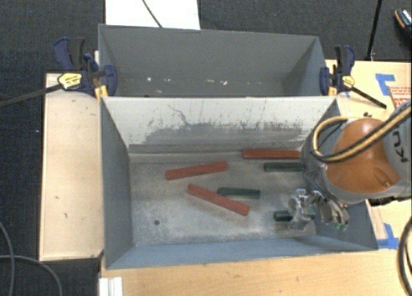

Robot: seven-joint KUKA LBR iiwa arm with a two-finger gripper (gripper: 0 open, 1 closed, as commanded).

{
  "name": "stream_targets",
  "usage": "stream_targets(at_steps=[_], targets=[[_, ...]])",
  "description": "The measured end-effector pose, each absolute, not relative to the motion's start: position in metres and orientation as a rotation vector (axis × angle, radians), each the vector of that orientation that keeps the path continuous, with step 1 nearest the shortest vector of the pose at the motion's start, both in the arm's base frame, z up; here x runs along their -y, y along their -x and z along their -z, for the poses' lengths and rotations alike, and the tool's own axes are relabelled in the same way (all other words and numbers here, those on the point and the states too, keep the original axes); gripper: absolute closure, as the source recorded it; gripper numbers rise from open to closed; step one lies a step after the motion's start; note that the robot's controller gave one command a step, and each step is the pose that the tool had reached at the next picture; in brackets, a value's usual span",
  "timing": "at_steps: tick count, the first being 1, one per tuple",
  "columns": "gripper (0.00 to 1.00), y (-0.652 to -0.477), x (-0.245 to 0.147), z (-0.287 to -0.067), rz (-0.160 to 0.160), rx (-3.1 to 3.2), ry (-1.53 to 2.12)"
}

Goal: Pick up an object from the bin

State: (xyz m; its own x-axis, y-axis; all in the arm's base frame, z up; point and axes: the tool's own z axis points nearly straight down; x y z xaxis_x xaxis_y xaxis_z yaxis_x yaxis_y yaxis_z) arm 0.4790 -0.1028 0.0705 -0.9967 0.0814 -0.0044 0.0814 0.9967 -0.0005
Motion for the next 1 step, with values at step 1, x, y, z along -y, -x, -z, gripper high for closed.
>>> stream_targets(at_steps=[1], targets=[[1.0, -0.4929, 0.0863, -0.2399, 0.003, -3.127, 0.136]])
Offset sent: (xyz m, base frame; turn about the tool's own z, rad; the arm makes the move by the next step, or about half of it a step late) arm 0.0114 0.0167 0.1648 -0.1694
